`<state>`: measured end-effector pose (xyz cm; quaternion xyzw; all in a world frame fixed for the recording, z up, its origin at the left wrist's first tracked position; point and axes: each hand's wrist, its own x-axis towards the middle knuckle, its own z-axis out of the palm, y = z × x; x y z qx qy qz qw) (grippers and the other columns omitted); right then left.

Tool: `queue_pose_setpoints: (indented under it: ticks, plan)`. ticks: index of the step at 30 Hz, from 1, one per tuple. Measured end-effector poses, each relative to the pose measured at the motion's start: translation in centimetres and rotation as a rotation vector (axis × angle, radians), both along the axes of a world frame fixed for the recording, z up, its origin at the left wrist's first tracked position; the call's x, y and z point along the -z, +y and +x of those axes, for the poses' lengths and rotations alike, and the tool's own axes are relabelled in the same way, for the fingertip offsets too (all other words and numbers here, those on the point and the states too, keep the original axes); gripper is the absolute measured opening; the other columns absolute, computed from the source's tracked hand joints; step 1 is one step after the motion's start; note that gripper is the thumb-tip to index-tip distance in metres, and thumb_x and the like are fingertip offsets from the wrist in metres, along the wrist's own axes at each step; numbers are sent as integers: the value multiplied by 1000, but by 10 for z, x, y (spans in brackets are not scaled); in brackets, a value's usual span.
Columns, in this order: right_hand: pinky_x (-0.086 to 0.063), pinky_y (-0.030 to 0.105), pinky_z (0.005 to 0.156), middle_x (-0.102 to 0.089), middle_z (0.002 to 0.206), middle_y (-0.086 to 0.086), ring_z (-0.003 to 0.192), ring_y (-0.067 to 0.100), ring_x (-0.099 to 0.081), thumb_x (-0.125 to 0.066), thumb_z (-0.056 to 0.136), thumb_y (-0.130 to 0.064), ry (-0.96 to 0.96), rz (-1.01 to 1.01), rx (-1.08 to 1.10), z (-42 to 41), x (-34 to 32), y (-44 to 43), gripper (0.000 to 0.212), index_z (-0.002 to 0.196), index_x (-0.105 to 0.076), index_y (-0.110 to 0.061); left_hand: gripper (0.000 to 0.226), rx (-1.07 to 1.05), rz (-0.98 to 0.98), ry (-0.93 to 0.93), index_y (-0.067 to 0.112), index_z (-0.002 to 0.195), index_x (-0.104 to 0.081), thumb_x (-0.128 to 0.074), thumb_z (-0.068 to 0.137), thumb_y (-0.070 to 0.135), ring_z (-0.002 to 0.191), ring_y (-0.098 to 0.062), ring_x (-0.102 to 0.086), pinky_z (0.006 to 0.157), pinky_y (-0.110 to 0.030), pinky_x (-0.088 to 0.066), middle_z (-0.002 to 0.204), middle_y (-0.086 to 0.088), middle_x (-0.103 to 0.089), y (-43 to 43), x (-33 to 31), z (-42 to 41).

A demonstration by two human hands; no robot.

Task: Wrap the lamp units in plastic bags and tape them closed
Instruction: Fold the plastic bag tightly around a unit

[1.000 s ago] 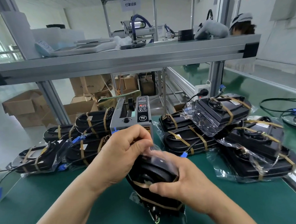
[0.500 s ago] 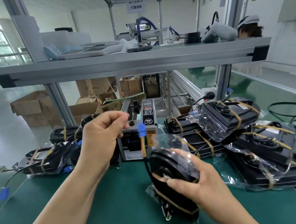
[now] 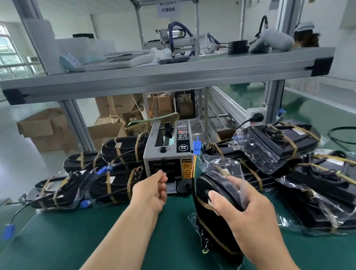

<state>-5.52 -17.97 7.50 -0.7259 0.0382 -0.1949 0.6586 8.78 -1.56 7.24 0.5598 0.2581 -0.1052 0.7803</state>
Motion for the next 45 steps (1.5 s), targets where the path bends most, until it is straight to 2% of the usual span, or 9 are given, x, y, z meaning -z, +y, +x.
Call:
queue_pose_setpoints:
  ticks: [8,13,17,19,25,29,35,41,45]
  plan:
    - [-43,3,58,-64,63,-26,58,-5,-58,-80,77,-39,-40,-46,47,8,1,13,28,89,-62,-57,21,-72,-57,47,16,74,-62,-70,92,25,33,-1,-46,37,-15,-33,51,8,-55,-11,-1,11]
    - [-43,3,62,-68,76,-26,68,-2,-62,-80,81,-37,-97,-97,62,17,-1,24,46,87,-54,-75,21,-201,-104,-3,17,71,-55,-64,89,12,32,-1,-44,36,-16,-32,43,9,-51,-19,-1,14]
    - [-48,14,64,-68,74,-4,64,11,-60,-70,80,-55,-110,-84,88,21,2,17,16,93,-62,-58,21,-205,-96,-190,18,70,-57,-65,88,11,39,-3,-42,40,-18,-33,47,9,-49,-12,-10,-10]
    - [-47,14,63,-67,73,0,64,13,-58,-62,76,-63,-128,-82,99,21,4,16,26,94,-65,-45,19,-94,-95,-323,18,72,-60,-65,89,11,41,-4,-43,42,-17,-38,52,8,-50,-5,-21,-32]
    - [-51,21,66,-72,78,-7,69,9,-64,-59,75,-63,-149,-93,91,19,3,19,34,96,-67,-38,21,374,54,-622,19,61,-69,-72,81,13,54,-7,-47,52,-17,-44,61,2,-52,-7,-61,-84]
    - [-49,19,64,-70,79,-10,69,8,-63,-60,78,-58,-174,-93,77,18,3,23,32,98,-69,-35,15,448,265,-611,16,67,-71,-72,81,20,53,-7,-43,53,-17,-41,58,3,-49,-21,-73,-87]
    - [-53,23,64,-71,78,-3,68,10,-66,-63,80,-53,-177,-73,38,17,5,24,30,100,-69,-32,15,458,350,-540,4,74,-66,-69,88,10,37,0,-47,40,-12,-40,46,9,-53,-25,-78,-79]
    - [-54,35,68,-71,78,-1,71,19,-66,-63,79,-54,-185,-74,29,18,7,26,30,101,-68,-34,16,490,438,-532,6,69,-68,-74,84,12,39,-2,-49,41,-14,-40,52,4,-59,-22,-80,-74]
    - [-55,33,68,-69,74,-1,69,18,-64,-64,79,-54,-191,-96,33,20,9,25,29,103,-66,-38,18,462,451,-552,7,67,-69,-75,84,11,39,-1,-49,41,-13,-40,51,3,-61,-22,-77,-74]
